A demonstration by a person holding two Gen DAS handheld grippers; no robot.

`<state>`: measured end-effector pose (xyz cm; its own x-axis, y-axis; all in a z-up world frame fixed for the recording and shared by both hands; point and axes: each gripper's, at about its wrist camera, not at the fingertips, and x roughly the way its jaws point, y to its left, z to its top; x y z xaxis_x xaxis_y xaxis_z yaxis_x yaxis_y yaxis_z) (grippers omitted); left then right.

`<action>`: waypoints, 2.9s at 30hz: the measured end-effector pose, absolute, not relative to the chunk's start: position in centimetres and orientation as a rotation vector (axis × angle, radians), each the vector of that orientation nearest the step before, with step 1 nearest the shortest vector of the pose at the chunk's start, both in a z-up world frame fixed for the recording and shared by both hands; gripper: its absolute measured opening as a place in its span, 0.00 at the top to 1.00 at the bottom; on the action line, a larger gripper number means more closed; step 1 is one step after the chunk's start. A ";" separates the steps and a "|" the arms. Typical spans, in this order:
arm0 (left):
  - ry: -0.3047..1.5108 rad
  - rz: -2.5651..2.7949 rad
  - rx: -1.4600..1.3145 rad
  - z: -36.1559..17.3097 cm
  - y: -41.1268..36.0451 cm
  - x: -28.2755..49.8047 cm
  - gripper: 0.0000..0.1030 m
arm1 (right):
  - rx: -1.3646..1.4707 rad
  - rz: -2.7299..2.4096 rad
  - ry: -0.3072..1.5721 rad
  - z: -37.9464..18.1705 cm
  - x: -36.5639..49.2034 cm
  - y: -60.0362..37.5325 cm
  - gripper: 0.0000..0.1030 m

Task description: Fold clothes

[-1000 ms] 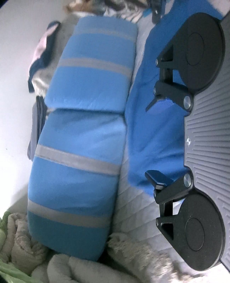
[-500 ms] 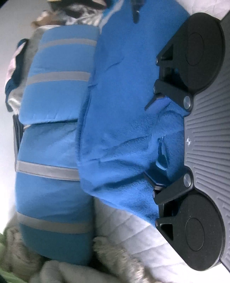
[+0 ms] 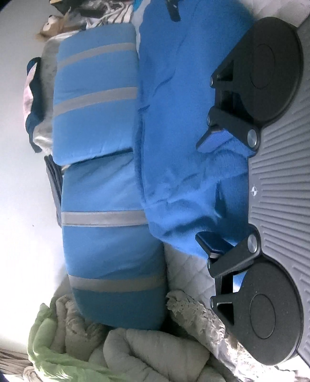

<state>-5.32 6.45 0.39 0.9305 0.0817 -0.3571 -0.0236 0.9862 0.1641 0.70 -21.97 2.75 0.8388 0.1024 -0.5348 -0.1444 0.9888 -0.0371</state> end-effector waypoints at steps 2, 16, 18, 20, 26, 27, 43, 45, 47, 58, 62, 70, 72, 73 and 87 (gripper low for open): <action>0.426 0.059 0.075 -0.3 7.7 -4.6 0.07 | -0.083 0.147 0.508 3.4 -0.1 -21.8 0.00; 0.488 0.039 -0.062 -1.5 9.7 -3.7 0.01 | -0.145 0.246 0.310 5.5 -3.3 -20.5 0.00; 0.485 0.039 -0.059 -1.5 9.7 -3.6 0.01 | -0.153 0.291 0.332 5.4 -3.4 -20.0 0.00; 0.483 0.039 -0.058 -1.5 9.8 -3.7 0.01 | -0.146 0.329 0.373 5.0 -3.3 -19.6 0.00; 0.482 0.037 -0.050 -1.5 9.7 -3.6 0.01 | -0.068 0.327 0.576 2.0 -1.4 -19.7 0.00; 0.482 0.039 -0.046 -1.5 9.6 -3.6 0.01 | -0.082 0.325 0.574 2.0 -1.5 -19.5 0.00; 0.320 0.117 -0.063 3.2 8.2 -5.2 0.02 | -0.055 0.210 0.453 5.1 -2.0 -21.2 0.00; 0.286 0.102 -0.004 3.5 7.1 -5.1 0.02 | -0.038 0.183 0.465 5.1 -1.5 -21.8 0.00; 0.280 0.074 0.037 3.4 5.9 -5.1 0.02 | -0.023 0.153 0.491 4.8 -1.0 -22.1 0.00; 0.518 -0.024 0.075 -1.5 3.4 -2.5 0.00 | -0.068 0.093 0.618 1.9 0.0 -21.1 0.01; 0.524 -0.024 0.096 -1.1 3.1 -2.4 0.00 | -0.076 0.092 0.621 2.0 0.1 -20.9 0.01; 0.496 0.027 0.104 3.1 4.4 -2.4 0.01 | -0.015 0.135 0.671 3.7 1.8 -22.3 0.00; 0.467 0.043 0.081 4.7 5.5 -1.6 0.01 | 0.049 0.153 0.656 4.7 2.5 -23.4 0.00; 0.462 0.051 0.073 5.3 6.0 -1.0 0.01 | 0.062 0.168 0.649 5.3 3.1 -23.9 0.00; 0.805 -0.118 -0.350 1.9 17.5 8.4 0.01 | 0.322 0.145 0.815 5.0 12.4 -34.7 0.00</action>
